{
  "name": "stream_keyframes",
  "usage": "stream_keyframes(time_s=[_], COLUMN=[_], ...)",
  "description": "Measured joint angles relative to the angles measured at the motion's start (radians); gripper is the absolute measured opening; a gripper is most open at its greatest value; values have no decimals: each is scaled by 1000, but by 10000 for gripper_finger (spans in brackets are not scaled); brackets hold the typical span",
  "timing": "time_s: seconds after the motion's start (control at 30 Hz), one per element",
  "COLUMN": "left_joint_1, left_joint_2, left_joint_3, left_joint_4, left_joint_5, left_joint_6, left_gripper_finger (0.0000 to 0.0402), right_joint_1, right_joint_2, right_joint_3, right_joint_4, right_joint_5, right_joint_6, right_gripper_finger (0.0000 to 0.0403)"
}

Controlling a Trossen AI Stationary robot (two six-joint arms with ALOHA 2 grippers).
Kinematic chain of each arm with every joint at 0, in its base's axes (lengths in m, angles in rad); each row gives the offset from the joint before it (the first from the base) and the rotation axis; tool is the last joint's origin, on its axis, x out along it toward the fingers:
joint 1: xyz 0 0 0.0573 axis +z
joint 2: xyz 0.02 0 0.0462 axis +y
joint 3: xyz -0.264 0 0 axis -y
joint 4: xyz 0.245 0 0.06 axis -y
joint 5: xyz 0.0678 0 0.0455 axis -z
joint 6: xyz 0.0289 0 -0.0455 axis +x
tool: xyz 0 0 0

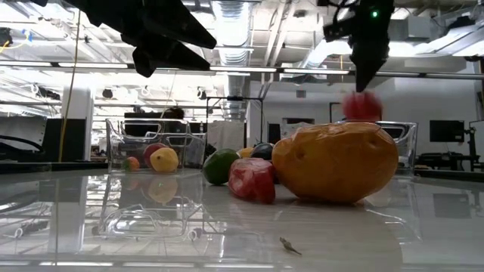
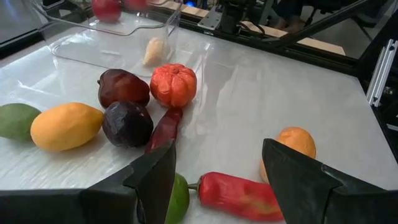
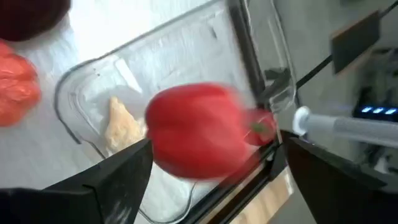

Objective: Sort produce into baskets
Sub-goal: Put the red bell pepper into the right transparent bin, then put the squash into the right transparent bin

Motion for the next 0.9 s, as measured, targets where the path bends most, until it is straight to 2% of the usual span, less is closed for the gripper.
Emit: stream_keyframes(time_s=[0.1,0.2,0.33,0.5,0.63,0.9], left_joint_1=[0,0,0,0,0,0], left_joint_2=[0,0,0,0,0,0], left_joint_3=[0,0,0,0,0,0], left_joint_4=[0,0,0,0,0,0], left_joint_5=[-5,-11,-11,-12,-12,-10], left_joint_6=[4,4,3,4,0,-16], left_gripper_finger=[226,226,226,226,226,226], right_joint_1=[-17,17,116,268,274,241], right_joint_2=[-15,-17,-7,43,126,314], right_joint_3=[-5,-5,-5,-5,-5,-4], right_joint_4=[8,19,123,310,358,378], right_joint_5=[-69,-82,-143,-200,-336,-366], right_joint_6=[0,-5,-11,-102,-161,-284], right_gripper_finger=[393,387,387,385,380,393])
